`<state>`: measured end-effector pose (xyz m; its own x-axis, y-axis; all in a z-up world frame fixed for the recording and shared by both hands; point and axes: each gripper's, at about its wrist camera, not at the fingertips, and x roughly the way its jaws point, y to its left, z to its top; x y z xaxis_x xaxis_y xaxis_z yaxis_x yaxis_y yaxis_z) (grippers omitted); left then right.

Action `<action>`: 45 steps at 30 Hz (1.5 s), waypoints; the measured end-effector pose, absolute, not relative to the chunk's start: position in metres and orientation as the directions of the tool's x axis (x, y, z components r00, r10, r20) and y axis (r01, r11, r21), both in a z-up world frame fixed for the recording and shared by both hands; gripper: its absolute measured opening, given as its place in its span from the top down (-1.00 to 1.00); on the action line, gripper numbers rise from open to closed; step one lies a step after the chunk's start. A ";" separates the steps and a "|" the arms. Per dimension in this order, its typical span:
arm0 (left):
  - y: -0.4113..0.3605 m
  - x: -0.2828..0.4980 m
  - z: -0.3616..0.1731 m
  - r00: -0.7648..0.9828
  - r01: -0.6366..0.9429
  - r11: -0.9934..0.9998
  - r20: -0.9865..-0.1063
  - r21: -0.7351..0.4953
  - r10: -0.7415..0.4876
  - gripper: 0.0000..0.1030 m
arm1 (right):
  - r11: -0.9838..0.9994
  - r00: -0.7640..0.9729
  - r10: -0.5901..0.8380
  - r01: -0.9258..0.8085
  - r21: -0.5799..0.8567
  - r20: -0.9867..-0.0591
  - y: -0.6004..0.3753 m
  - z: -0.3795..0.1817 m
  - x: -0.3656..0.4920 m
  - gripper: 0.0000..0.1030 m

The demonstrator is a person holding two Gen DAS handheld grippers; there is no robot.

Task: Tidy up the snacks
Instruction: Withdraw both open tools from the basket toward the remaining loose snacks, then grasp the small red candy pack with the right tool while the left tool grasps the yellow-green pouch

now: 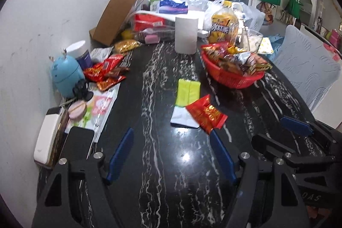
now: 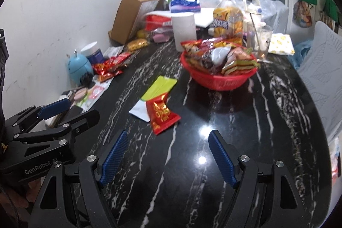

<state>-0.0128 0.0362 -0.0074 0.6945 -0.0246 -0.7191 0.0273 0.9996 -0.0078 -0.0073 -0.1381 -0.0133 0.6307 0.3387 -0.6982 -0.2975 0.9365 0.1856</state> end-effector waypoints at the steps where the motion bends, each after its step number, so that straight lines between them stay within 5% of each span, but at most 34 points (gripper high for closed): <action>1: 0.037 -0.012 -0.010 0.690 0.025 1.000 -0.723 -0.008 -0.023 -0.42 | 0.936 0.626 0.339 -0.300 0.185 -0.702 -0.137 -0.016 -0.006 -0.52; 27: 0.075 0.071 -0.068 0.561 -0.068 0.997 -0.828 -0.030 0.013 -0.41 | 0.912 0.486 0.346 -0.376 0.166 -0.803 -0.094 -0.074 0.088 -0.50; 33: 0.076 0.082 -0.070 0.562 -0.063 0.997 -0.827 -0.038 0.004 -0.42 | 0.897 0.457 0.371 -0.402 0.185 -0.808 -0.086 -0.082 0.102 -0.24; 37: 0.069 0.089 -0.069 0.566 -0.037 0.998 -0.824 -0.049 -0.019 -0.41 | 0.896 0.460 0.372 -0.406 0.181 -0.806 -0.087 -0.082 0.104 0.36; 45: 0.036 0.109 -0.075 0.544 0.095 0.988 -0.825 -0.119 -0.151 -0.42 | 0.921 0.470 0.354 -0.325 0.214 -0.809 -0.116 -0.082 0.105 0.37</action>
<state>0.1088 0.0357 -0.0747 0.5445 -0.1513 -0.8250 0.0948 0.9884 -0.1186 0.1046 -0.1161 -0.0821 0.4699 0.3538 -0.8087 -0.3246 0.9212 0.2144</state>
